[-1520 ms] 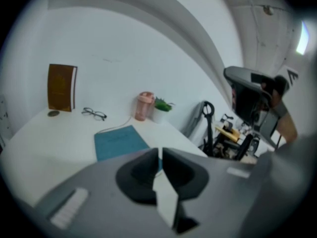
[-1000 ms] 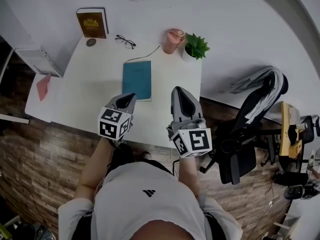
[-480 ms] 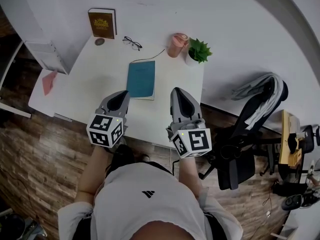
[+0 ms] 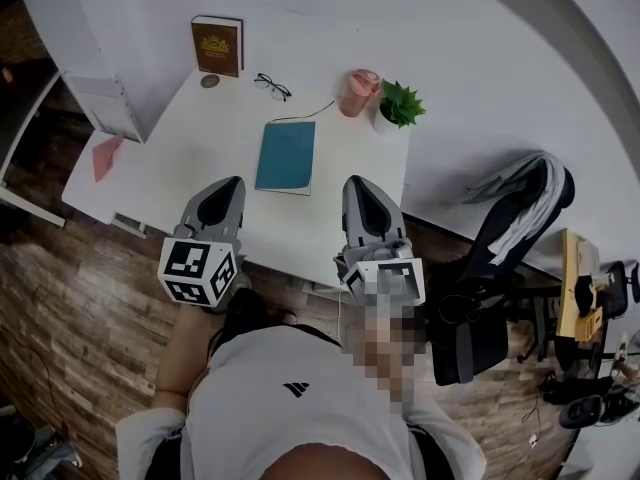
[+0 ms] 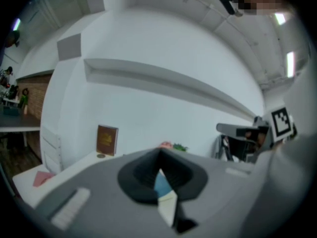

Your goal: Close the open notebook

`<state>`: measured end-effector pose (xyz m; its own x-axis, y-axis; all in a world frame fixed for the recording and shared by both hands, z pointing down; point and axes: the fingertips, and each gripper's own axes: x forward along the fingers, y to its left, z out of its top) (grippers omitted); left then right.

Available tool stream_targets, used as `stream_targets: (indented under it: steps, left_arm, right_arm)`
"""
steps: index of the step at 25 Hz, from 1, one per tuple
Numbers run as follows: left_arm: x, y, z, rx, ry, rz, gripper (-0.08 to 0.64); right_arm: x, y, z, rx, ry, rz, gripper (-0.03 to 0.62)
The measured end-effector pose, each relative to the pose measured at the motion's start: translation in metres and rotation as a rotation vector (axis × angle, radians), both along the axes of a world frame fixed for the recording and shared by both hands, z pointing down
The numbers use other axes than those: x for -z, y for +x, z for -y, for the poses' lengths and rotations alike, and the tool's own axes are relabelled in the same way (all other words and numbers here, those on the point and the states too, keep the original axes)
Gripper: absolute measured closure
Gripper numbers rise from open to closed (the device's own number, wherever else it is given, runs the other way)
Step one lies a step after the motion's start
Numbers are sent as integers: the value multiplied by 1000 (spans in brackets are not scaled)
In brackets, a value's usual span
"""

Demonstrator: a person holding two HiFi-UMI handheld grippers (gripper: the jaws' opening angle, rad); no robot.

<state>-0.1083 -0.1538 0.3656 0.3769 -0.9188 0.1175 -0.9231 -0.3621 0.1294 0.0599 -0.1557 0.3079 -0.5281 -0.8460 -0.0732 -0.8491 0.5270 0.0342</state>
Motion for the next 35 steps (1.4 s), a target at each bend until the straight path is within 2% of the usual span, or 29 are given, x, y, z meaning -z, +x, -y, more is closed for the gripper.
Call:
stream_targets:
  steps: [17,30,35]
  left_arm:
    - [45,1,-48,93,144,24,552]
    - [51,4,-63,164,193,34,551]
    - [56,3,-64,200,238,77,551]
  right_arm:
    - [13,20,-35,7,36,12,603]
    - [14,37,-45,-5,59,0,606]
    - [16,42,-46,-10,59,0,606]
